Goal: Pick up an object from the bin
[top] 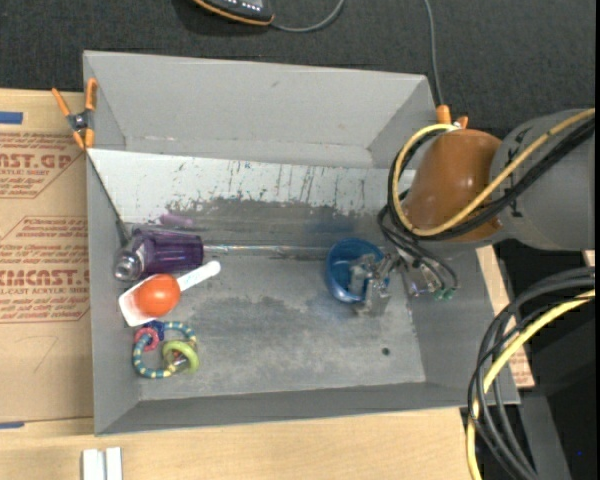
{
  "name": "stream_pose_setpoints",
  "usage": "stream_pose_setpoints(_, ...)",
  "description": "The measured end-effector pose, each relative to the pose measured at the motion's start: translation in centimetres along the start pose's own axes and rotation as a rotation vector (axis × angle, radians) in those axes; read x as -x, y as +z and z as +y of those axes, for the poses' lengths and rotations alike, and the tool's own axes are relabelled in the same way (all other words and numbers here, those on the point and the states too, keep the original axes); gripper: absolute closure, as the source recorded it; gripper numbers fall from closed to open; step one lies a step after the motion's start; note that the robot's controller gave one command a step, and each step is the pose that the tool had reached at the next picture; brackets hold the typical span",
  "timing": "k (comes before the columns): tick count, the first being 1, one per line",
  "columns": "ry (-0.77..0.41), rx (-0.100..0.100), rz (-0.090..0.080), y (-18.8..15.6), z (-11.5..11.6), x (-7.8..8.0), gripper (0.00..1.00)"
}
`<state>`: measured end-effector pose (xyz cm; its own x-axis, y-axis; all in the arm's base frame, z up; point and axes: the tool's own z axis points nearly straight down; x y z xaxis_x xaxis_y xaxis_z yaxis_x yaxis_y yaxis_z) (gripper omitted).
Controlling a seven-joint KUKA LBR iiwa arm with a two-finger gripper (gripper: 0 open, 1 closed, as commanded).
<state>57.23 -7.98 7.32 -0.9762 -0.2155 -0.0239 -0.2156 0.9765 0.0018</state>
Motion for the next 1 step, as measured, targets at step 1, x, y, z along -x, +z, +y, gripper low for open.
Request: stream_pose_setpoints(1, -0.280, -0.002, -0.003, 0.12, -0.33, -2.16, 1.00)
